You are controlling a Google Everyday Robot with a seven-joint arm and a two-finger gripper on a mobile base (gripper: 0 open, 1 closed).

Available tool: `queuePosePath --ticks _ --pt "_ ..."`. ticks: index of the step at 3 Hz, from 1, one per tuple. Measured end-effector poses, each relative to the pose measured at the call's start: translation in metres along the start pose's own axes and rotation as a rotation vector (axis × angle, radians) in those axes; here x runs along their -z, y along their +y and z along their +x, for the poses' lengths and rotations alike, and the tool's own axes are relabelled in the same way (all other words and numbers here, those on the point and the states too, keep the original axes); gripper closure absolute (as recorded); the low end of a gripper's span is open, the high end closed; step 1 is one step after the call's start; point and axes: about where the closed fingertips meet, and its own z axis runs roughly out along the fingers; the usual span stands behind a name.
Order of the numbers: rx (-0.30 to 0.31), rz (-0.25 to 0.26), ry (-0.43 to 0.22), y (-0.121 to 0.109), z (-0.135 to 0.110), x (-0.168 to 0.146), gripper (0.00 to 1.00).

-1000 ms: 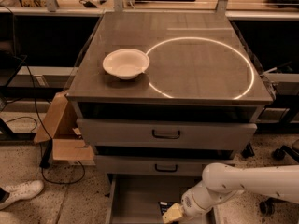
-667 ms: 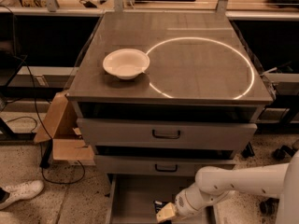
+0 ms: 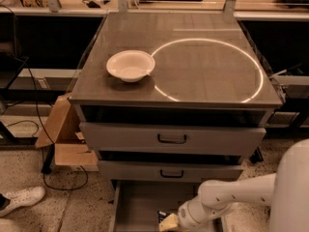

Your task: Place rxbar blueberry into bottom drawer

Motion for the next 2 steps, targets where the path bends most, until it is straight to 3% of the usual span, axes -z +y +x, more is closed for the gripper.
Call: queuePosePath --ticks 1,2 --pt "-0.064 -0.011 -0.02 -0.0123 -0.0096 -0.0438 1.0" --pt "-0.07 -0.015 -0.019 -0.0122 -0.0103 -0.0472 1.0"
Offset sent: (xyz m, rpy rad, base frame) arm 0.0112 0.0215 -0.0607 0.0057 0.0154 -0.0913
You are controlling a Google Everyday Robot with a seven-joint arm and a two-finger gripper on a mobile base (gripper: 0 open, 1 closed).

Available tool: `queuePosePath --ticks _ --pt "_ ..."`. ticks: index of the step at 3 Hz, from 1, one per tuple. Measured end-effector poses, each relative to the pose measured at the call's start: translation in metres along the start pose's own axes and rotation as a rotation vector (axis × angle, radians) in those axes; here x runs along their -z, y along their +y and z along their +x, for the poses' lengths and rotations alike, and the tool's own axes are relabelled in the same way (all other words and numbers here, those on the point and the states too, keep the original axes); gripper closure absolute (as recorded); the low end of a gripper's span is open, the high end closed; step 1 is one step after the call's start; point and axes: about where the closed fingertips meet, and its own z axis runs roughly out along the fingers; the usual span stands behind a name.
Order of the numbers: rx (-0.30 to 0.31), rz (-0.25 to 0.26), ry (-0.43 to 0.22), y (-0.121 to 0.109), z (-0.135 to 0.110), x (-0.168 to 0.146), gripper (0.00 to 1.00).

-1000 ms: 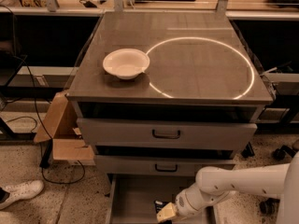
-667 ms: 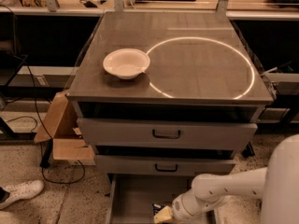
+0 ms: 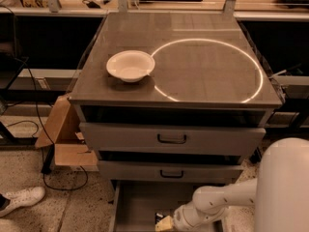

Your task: Place rxbar blueberry into bottom drawer

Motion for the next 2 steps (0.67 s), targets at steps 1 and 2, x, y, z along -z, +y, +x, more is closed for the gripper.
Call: queuePosePath --ticks 1,2 --pt "-0.034 -0.02 0.007 0.001 -0.003 -0.018 1.0" --pt "-0.102 -0.051 -0.029 0.0 -0.016 -0.038 1.0"
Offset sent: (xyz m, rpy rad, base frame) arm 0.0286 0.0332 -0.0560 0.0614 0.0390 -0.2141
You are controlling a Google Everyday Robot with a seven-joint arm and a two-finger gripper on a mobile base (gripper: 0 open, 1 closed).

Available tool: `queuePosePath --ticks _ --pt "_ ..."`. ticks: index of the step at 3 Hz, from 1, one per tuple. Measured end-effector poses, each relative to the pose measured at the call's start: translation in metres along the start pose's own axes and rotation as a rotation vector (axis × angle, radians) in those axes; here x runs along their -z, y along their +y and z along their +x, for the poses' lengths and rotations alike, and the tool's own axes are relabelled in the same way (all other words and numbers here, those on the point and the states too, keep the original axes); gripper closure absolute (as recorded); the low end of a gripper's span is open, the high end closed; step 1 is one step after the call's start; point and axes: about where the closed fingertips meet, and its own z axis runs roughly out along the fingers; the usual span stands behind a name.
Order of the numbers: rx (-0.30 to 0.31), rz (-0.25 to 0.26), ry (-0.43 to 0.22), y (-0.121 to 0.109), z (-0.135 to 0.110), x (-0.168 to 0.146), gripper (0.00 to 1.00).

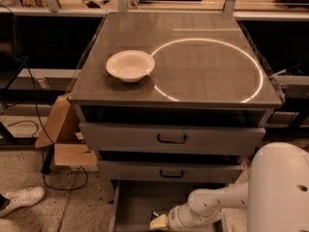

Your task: Place rxbar blueberry into bottom drawer

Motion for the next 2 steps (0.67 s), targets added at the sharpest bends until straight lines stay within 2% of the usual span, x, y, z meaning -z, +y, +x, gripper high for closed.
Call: queuePosePath --ticks 1,2 --pt "-0.073 -0.062 -0.029 0.0021 -0.0177 -0.0312 1.0" --pt "-0.083 -0.062 -0.034 0.0004 -0.0183 -0.0359 1.0"
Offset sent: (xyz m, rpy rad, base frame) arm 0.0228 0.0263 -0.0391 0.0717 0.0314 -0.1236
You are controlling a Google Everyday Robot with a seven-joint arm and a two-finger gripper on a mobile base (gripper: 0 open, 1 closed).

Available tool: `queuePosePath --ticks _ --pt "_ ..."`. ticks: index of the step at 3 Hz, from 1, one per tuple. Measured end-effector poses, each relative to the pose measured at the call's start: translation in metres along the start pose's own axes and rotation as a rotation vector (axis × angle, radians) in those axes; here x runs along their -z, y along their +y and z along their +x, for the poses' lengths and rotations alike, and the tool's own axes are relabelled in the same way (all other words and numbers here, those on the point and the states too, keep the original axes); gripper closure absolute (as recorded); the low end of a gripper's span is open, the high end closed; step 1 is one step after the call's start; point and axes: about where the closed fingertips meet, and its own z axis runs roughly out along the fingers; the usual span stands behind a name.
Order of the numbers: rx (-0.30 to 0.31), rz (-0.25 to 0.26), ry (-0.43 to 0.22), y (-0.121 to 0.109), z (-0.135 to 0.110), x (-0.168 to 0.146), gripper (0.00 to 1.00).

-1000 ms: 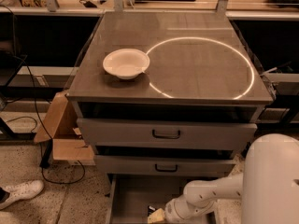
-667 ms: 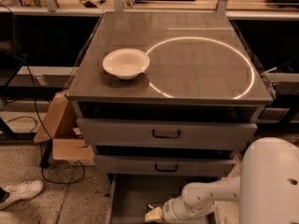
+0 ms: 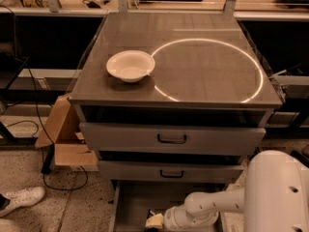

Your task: Place rxbar blueberry into bottom drawer

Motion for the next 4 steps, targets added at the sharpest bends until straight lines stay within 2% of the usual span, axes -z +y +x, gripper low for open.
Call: queuePosePath --ticks 1,2,4 --pt "-0.033 0.0 -0.017 -0.007 -0.002 -0.016 1.0" --pt "-0.091 0.016 -0.041 -0.011 -0.035 -0.082 1.0" --pt "-0.112 0.025 -0.049 -0.017 -0.032 -0.092 1.0"
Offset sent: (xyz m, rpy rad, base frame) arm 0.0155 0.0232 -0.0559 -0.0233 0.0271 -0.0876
